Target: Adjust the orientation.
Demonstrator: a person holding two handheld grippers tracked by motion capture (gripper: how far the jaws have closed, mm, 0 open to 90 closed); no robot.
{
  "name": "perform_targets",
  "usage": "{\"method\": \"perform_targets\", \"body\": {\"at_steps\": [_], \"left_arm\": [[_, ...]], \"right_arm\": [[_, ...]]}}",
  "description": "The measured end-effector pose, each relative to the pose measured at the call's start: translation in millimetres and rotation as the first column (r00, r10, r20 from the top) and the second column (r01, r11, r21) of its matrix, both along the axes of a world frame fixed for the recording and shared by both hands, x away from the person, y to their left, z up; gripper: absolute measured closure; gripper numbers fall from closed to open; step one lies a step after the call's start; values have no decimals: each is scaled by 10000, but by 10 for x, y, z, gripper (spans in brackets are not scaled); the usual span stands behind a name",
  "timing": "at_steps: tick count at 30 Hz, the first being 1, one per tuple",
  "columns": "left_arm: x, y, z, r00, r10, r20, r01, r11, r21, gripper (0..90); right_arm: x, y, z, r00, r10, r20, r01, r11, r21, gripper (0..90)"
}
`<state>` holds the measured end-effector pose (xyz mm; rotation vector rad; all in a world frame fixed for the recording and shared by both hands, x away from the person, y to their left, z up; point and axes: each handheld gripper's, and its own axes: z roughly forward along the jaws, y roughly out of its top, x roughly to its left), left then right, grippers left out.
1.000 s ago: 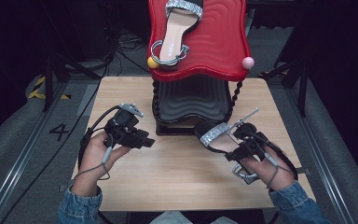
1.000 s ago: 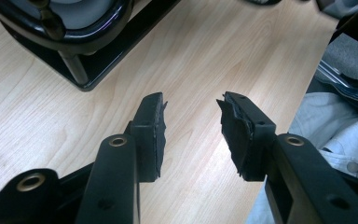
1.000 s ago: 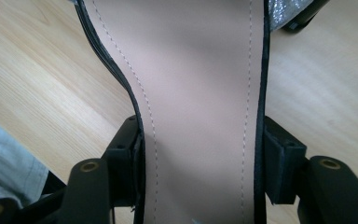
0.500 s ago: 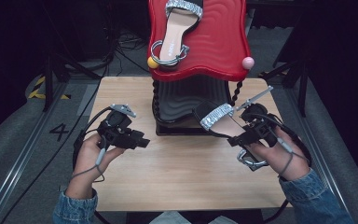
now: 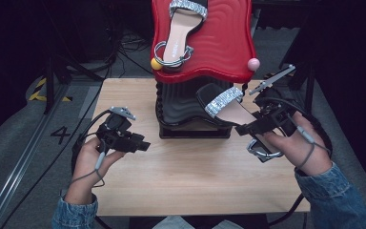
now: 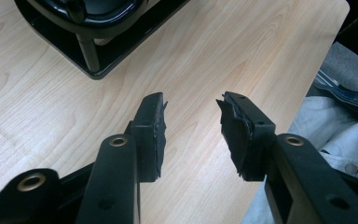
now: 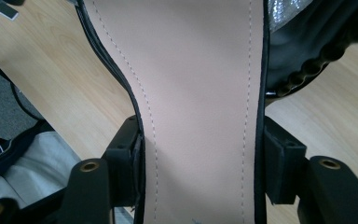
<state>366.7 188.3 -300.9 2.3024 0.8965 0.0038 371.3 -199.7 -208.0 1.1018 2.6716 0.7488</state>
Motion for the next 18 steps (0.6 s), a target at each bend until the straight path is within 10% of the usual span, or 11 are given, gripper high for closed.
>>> {"method": "perform_targets", "body": {"at_steps": [18], "left_arm": [[-123, 164, -48, 9979, 618, -196, -617, 9981, 51, 596]], "right_arm": [[149, 118, 554, 9956, 121, 931, -126, 9999, 57, 426]]}}
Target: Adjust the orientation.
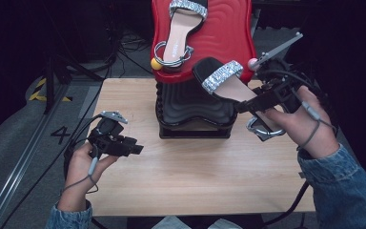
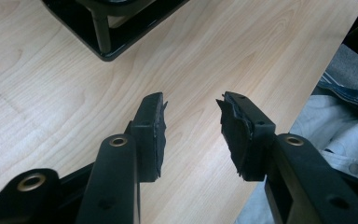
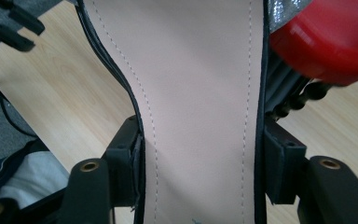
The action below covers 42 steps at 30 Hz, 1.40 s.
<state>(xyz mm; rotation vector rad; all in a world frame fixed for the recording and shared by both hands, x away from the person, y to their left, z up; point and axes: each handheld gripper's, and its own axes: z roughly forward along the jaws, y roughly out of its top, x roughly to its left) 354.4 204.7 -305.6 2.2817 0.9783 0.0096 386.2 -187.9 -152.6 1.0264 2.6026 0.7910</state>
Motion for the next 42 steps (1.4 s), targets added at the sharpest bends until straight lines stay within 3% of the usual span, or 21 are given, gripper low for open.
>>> {"method": "perform_targets", "body": {"at_steps": [17, 25, 30, 33, 37, 42], "left_arm": [[-12, 125, 6, 9999, 164, -18, -164, 9998, -80, 594], [10, 223, -2, 9992, 399, -24, -400, 9990, -194, 593], [7, 226, 1, 9991, 418, -61, -419, 9989, -205, 591], [6, 247, 0, 9990, 428, -88, -430, 9988, -227, 591], [12, 285, -6, 9989, 461, -80, -463, 9985, -276, 591], [15, 307, -7, 9987, 496, -96, -499, 9983, -303, 591]], "right_arm": [[414, 122, 370, 9974, -617, 376, 611, 9980, 166, 426], [723, 203, 501, 9894, -1325, 602, 1319, 9912, 135, 426], [960, 306, 527, 9732, -2172, 756, 2190, 9756, -166, 426], [1066, 336, 532, 9686, -2403, 642, 2417, 9702, -159, 425], [1159, 356, 557, 9644, -2615, 387, 2614, 9652, 85, 425], [1257, 367, 641, 9521, -3053, 176, 3046, 9519, 318, 425]]}}
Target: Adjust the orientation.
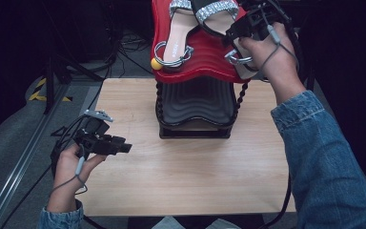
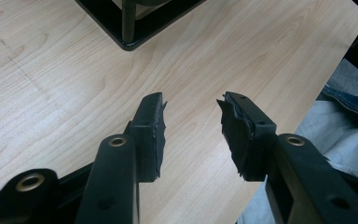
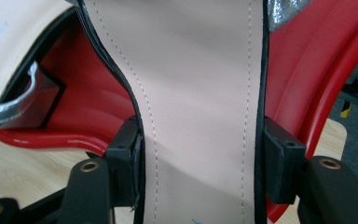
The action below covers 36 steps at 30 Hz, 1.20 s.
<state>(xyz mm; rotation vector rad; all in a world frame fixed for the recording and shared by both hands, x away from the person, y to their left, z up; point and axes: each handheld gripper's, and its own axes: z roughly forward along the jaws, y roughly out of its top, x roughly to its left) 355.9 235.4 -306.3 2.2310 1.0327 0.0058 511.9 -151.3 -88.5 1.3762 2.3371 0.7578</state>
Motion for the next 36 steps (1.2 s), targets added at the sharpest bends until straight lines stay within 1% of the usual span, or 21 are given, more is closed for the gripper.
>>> {"method": "perform_targets", "body": {"at_steps": [3, 4, 5, 7, 9, 10, 11, 13, 15, 16, 21, 22, 23, 24, 25, 26, 27, 29, 30, 33, 36], "left_arm": [[2, 4, 2, 10000, 0, 8, 0, 10000, -23, 591], [5, 6, 3, 10000, 3, 15, -3, 10000, -51, 591], [5, 6, 3, 10000, 3, 15, -3, 10000, -51, 591], [16, -5, -4, 10000, 3, -37, -3, 10000, -45, 591], [25, -9, -7, 10000, -12, -21, 12, 10000, -10, 591], [42, -18, -11, 9999, -97, -40, 97, 10000, 13, 591], [42, -18, -11, 9999, -97, -40, 97, 10000, 13, 591], [64, -34, -12, 9998, -184, -30, 184, 9998, 11, 591], [70, -38, -11, 9998, -187, -58, 187, 9998, 7, 591], [87, -44, -13, 9997, -223, -56, 223, 9997, 16, 591], [122, -59, -18, 9996, -283, -70, 283, 9996, -30, 591], [122, -59, -18, 9996, -283, -70, 283, 9996, -30, 591], [130, -65, -22, 9996, -282, -91, 281, 9996, -28, 591], [137, -70, -28, 9995, -296, -133, 296, 9996, -37, 591], [137, -70, -28, 9995, -296, -133, 296, 9996, -37, 591], [137, -76, -31, 9994, -301, -147, 301, 9995, -24, 591], [137, -80, -32, 9993, -347, -135, 347, 9994, 44, 591], [133, -84, -35, 9993, -367, -106, 368, 9993, 54, 591], [126, -84, -35, 9993, -325, -157, 325, 9995, 31, 591], [114, -56, -37, 9996, -244, -143, 244, 9997, 11, 591], [109, -35, -46, 9996, -200, -186, 200, 9998, 6, 591]], "right_arm": [[38, 0, 49, 9998, -210, 56, 210, 9998, -2, 425], [55, -7, 70, 9993, -367, 38, 367, 9993, 22, 425], [55, -7, 70, 9993, -367, 38, 367, 9993, 22, 425], [117, -41, 106, 9973, -731, -38, 731, 9973, -13, 425], [130, -49, 112, 9965, -834, -65, 834, 9965, -26, 425], [172, -75, 129, 9944, -1051, -141, 1051, 9945, -2, 425], [172, -75, 129, 9944, -1051, -141, 1051, 9945, -2, 425], [218, -98, 140, 9902, -1386, -172, 1383, 9902, -190, 425], [232, -105, 144, 9887, -1488, -182, 1483, 9886, -267, 425], [261, -120, 150, 9858, -1669, -205, 1659, 9852, -437, 425], [334, -127, 136, 9784, -2047, -279, 2010, 9743, -1020, 425], [334, -127, 136, 9784, -2047, -279, 2010, 9743, -1020, 425], [343, -122, 134, 9777, -2080, -290, 2038, 9729, -1092, 425], [366, -102, 133, 9758, -2159, -360, 2097, 9694, -1273, 425], [366, -102, 133, 9758, -2159, -360, 2097, 9694, -1273, 425], [392, -77, 129, 9737, -2248, -378, 2169, 9647, -1490, 425], [392, -77, 129, 9737, -2248, -378, 2169, 9647, -1490, 425], [427, -41, 126, 9697, -2405, -423, 2293, 9563, -1812, 425], [440, -23, 123, 9693, -2427, -397, 2309, 9537, -1928, 425], [464, 38, 116, 9679, -2492, -321, 2366, 9470, -2171, 425], [467, 77, 118, 9700, -2418, -262, 2307, 9489, -2152, 424]]}}
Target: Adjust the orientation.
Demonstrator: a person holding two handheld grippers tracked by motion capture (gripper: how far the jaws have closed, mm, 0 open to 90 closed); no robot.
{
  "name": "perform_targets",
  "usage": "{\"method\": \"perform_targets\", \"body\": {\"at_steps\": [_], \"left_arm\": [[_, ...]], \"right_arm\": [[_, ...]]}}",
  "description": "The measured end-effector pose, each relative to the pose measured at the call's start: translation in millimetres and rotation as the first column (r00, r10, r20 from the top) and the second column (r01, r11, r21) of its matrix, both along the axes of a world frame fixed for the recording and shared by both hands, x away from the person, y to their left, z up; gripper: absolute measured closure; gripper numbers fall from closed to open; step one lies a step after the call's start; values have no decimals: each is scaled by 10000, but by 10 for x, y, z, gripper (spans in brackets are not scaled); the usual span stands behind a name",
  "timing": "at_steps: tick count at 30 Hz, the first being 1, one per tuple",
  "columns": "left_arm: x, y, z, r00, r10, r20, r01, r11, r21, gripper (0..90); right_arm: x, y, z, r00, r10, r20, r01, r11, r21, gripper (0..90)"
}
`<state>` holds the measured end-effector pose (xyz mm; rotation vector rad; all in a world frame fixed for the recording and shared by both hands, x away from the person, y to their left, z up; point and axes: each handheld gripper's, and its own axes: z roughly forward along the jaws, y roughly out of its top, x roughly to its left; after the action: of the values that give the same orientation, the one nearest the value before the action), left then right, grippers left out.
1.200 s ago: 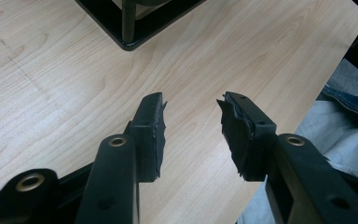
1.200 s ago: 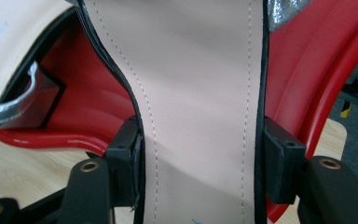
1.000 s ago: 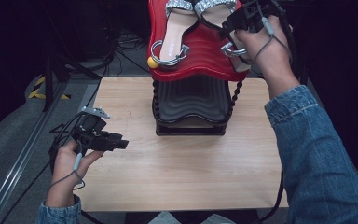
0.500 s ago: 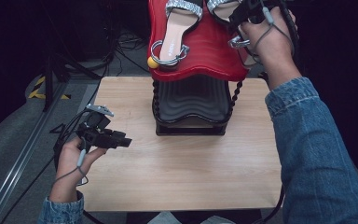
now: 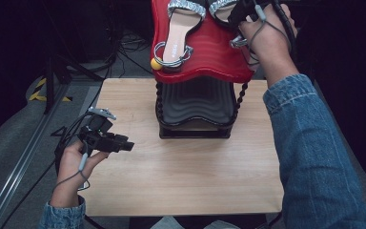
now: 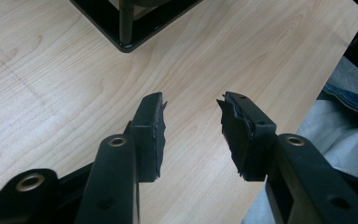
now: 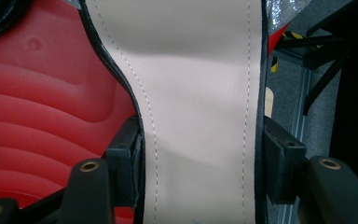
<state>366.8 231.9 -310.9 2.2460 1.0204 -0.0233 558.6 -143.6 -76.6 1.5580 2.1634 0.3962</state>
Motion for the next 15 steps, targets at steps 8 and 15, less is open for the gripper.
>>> {"method": "perform_targets", "body": {"at_steps": [8, 15], "left_arm": [[2, -15, -13, 10000, -14, -39, 14, 10000, 66, 591], [12, -19, -22, 10000, -86, -48, 86, 9999, 130, 591]], "right_arm": [[20, 39, -12, 9999, 95, 40, -97, 9985, 536, 422], [37, 59, -23, 10000, -23, -18, 25, 9945, 1046, 421]]}}
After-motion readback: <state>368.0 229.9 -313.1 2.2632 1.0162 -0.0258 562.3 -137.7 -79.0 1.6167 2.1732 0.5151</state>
